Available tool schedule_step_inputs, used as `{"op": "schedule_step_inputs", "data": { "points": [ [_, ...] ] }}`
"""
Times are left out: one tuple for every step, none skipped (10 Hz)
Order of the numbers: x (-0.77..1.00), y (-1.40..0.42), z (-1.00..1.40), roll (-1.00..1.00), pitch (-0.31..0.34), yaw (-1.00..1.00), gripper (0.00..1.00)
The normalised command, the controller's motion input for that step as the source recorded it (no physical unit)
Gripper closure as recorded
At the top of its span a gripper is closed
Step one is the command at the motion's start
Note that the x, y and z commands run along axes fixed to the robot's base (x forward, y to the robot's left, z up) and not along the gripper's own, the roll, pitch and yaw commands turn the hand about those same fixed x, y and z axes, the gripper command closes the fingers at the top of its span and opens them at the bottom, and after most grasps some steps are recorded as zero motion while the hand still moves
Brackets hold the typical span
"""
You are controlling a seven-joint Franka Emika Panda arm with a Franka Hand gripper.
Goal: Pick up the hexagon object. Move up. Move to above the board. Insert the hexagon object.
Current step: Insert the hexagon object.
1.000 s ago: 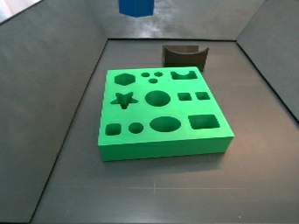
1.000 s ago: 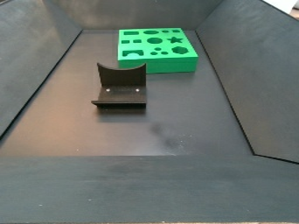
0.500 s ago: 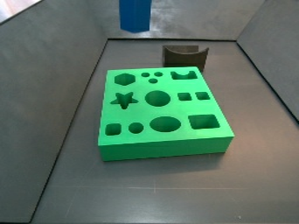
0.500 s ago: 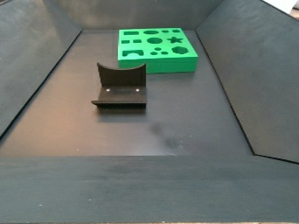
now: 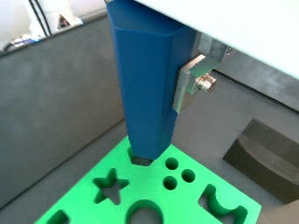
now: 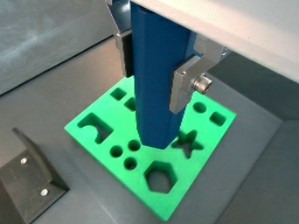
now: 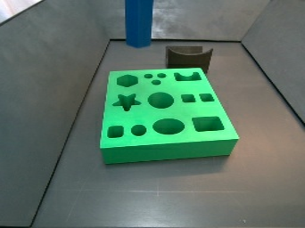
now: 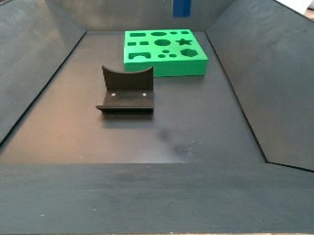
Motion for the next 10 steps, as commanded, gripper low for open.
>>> {"op": "schedule_step_inputs", "data": {
  "points": [
    [-0.02,0.39,-0.52,-0.12,-0.294,0.00,1.00],
    [-0.06,0.35,-0.54,-0.10,-0.296,0.00,1.00],
    [-0.23,0.23,-0.57,-0.05,-0.300,-0.01,1.00],
    [-0.39,0.00,-0.61,0.07,-0.271,0.00,1.00],
    [-0.27,-0.08,-0.38,0.11,-0.147,0.00,1.00],
    [0.00,0.00,-0.03,0.00,0.000,0.00,1.00],
    [0.00,0.00,-0.23,0.00,-0.024,0.00,1.00],
    [0.00,0.00,-0.39,0.03,-0.041,0.00,1.00],
    [0.00,0.00,-0.43,0.02,-0.051,0.00,1.00],
    [0.00,0.00,-0.44,0.02,-0.066,0.01,1.00]
  ]
}}
